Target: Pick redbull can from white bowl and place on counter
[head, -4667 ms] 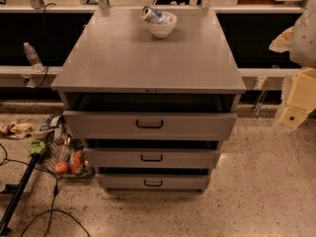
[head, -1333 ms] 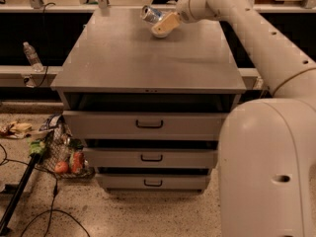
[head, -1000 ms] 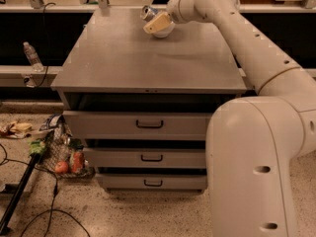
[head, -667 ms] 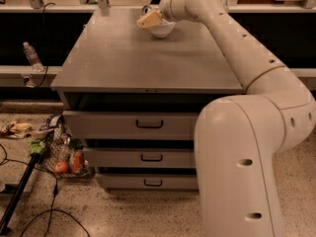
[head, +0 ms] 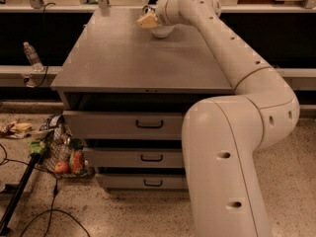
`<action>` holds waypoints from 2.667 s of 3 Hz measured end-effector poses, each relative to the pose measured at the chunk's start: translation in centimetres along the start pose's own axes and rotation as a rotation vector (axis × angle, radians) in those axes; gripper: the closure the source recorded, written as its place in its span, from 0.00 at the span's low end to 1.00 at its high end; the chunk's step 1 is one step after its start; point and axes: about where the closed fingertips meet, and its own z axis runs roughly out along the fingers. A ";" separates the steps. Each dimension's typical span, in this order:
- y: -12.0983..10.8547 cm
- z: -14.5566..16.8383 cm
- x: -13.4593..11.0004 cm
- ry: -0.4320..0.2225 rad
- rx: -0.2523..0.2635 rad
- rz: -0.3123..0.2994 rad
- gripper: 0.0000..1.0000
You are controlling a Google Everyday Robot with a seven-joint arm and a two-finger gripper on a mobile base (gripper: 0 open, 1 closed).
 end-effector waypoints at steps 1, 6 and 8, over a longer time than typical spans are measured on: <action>0.5 0.8 0.8 0.022 -0.011 0.012 0.36; -1.0 0.6 -2.1 -0.087 0.047 -0.045 1.00; -6.0 -4.4 -5.0 -0.163 0.104 0.039 1.00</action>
Offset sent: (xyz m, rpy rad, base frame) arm 0.0077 0.0066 -0.0154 -0.0136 0.0463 -0.0019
